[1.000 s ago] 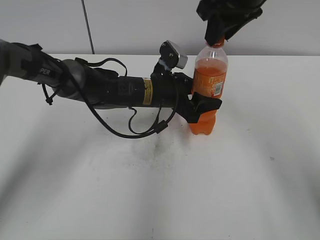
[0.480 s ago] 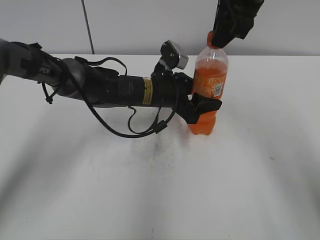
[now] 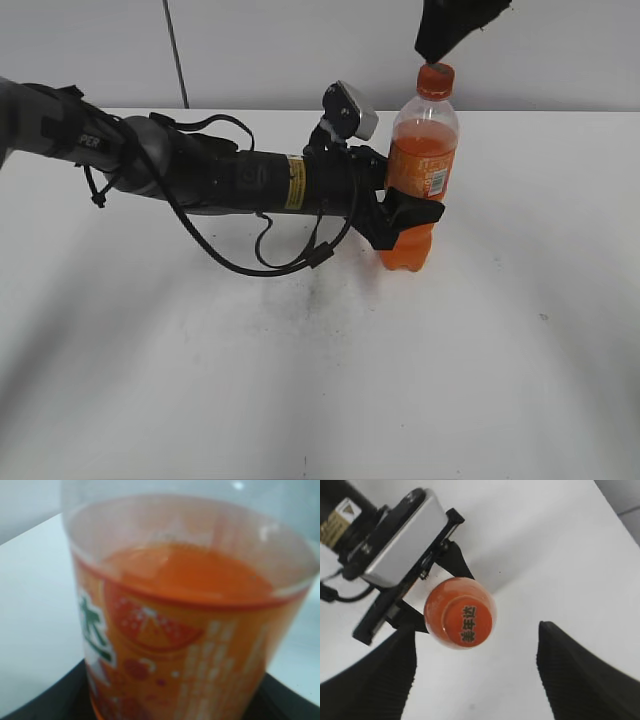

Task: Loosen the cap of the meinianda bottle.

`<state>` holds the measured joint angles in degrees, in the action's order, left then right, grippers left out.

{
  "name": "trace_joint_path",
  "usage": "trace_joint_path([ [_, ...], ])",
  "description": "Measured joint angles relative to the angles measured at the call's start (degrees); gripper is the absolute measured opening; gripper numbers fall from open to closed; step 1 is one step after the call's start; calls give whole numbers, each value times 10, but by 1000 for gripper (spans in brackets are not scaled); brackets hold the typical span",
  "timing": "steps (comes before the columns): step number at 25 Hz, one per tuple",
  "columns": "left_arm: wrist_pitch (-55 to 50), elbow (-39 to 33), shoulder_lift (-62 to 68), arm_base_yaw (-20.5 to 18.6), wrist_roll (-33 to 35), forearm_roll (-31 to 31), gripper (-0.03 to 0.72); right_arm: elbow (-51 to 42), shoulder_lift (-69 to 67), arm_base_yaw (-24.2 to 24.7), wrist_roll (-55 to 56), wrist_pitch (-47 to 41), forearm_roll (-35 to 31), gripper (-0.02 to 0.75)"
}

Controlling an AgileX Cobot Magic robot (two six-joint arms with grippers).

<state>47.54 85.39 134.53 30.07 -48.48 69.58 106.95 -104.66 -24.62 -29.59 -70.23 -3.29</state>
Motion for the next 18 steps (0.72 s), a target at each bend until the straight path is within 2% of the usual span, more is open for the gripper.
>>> trace_joint_path([
  [4, 0, 0, -1, 0, 0, 1, 425, 0, 3, 0, 259, 0, 0, 548],
  [6, 0, 0, -1, 0, 0, 1, 425, 0, 1, 0, 316, 0, -1, 521],
  [9, 0, 0, -1, 0, 0, 1, 425, 0, -8, 0, 344, 0, -4, 490],
  [16, 1, 0, -1, 0, 0, 1, 425, 0, -39, 0, 352, 0, -10, 477],
  [18, 1, 0, -1, 0, 0, 1, 425, 0, -43, 0, 352, 0, -10, 450],
])
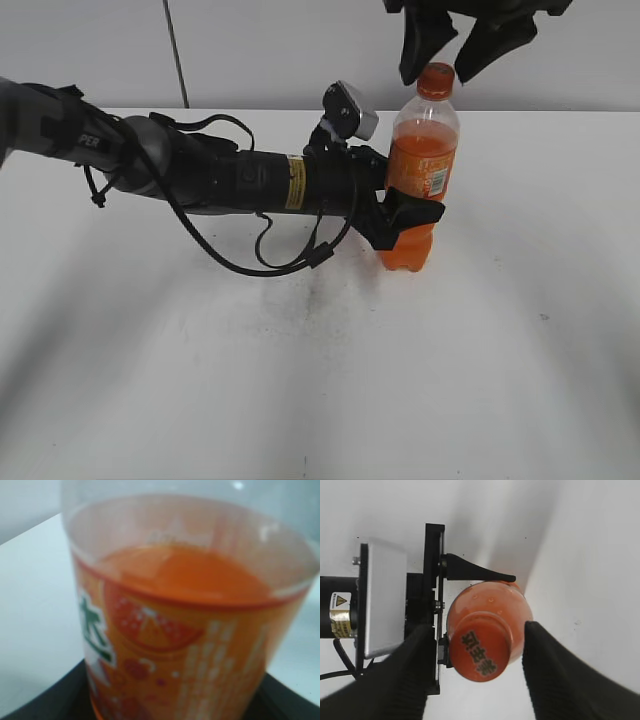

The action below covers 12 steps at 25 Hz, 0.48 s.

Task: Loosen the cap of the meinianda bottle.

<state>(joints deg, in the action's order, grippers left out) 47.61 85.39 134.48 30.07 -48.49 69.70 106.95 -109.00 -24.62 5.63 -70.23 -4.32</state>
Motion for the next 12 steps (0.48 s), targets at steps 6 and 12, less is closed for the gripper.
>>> trace_joint_path([
  [6, 0, 0, 0, 0, 0, 0, 425, 0, 0, 0, -27, 1, 7, 262],
  [12, 0, 0, 0, 0, 0, 1, 424, 0, 0, 0, -318, 1, 4, 262],
])
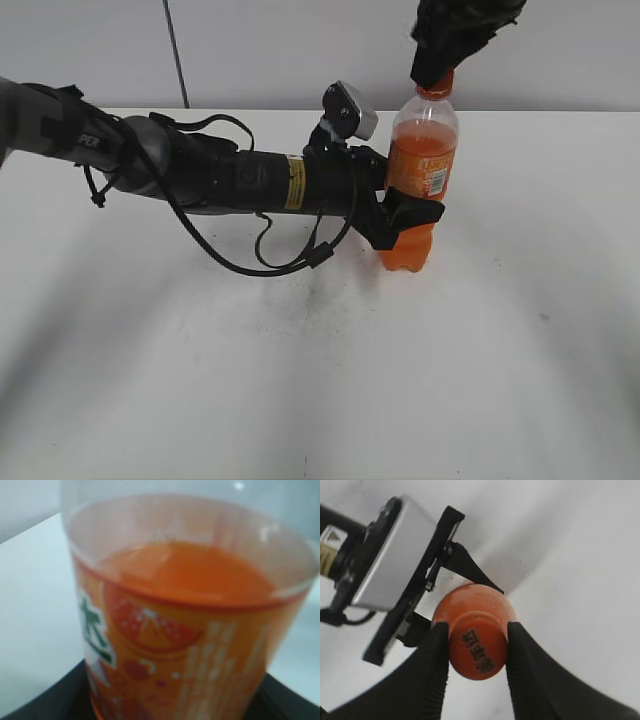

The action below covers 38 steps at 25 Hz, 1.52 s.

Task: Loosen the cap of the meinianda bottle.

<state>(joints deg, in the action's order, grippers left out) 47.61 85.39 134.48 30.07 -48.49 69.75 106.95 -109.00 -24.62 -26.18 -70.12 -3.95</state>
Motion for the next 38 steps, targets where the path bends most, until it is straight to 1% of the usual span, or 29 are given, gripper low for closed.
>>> trace_joint_path([
  [2, 0, 0, 0, 0, 0, 0, 424, 0, 1, 0, -158, 0, 0, 262],
  [4, 0, 0, 0, 0, 0, 0, 424, 0, 2, 0, -266, 0, 1, 260],
  [6, -1, 0, 0, 0, -1, 0, 424, 0, 2, 0, -321, 0, 1, 260],
  [8, -2, 0, 0, 0, -2, -1, 424, 0, 2, 0, -330, 2, 2, 249],
  [9, -3, 0, 0, 0, -4, -4, 424, 1, 3, 0, -325, 3, 3, 218],
  [10, -3, 0, 0, 0, -5, -4, 424, 2, 3, 0, -316, 4, 3, 210],
  [11, -3, 0, 0, 0, -6, -4, 424, 2, 4, 0, -298, 4, 3, 226],
  [12, -3, 0, 0, 0, -5, -2, 424, 2, 4, 0, -276, 4, 1, 273],
  [15, -3, 0, 0, 1, -4, -1, 424, 1, 14, 1, -210, 3, -8, 461],
  [16, -3, 0, 0, 1, -4, -1, 424, 1, 22, 1, -184, 3, -11, 510],
  [17, -3, 0, 0, 1, -3, -1, 424, 1, 29, 1, -162, 3, -15, 538],
  [18, -3, 0, 0, 1, -3, -1, 424, 1, 38, 1, -133, 3, -18, 549],
  [20, -3, 0, 0, 1, -3, 0, 424, 1, 54, 1, -58, 3, -20, 554],
  [22, -3, 0, 0, 1, -3, 0, 424, 1, 63, 1, 61, 3, -18, 550],
  [24, -3, 0, 0, 1, -2, 0, 424, 1, 65, 1, 169, 3, -12, 531],
  [26, -3, 0, 0, 1, -2, 0, 424, 1, 61, 1, 236, 3, -4, 498],
  [29, -3, 0, 0, 1, -2, 0, 424, 1, 48, 1, 262, 3, -1, 449],
  [31, -3, 0, 0, 1, -2, 0, 424, 1, 38, 1, 266, 3, -1, 432],
  [38, -3, 0, 0, 1, -2, 0, 423, 0, 7, 1, 268, 3, -3, 424],
])
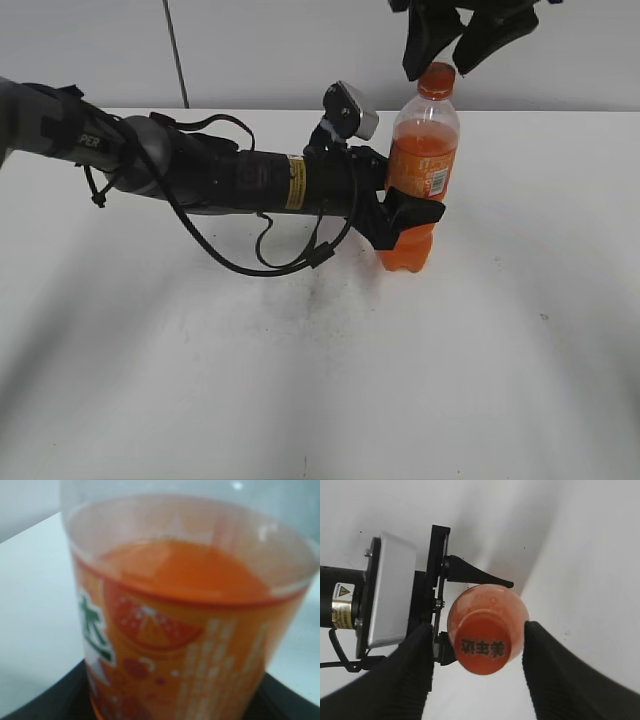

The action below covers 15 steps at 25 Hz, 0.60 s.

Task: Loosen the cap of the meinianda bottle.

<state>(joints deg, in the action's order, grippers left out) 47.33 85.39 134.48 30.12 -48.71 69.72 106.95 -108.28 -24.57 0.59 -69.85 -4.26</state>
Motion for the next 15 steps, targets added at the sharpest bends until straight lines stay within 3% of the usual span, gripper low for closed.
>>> trace_joint_path([
  [3, 0, 0, 0, 0, 0, 0, 423, 0, -4, 0, 0, 0, 0, 403],
  [7, 0, 0, 0, 0, 0, 0, 423, 0, -4, 0, -6, 0, 2, 253],
  [12, 0, 0, 0, 0, 0, 0, 423, 0, -4, 0, -72, 0, 2, 253],
  [15, 0, 0, 0, 0, 0, 1, 423, 0, -4, 0, -219, 0, 1, 253],
])
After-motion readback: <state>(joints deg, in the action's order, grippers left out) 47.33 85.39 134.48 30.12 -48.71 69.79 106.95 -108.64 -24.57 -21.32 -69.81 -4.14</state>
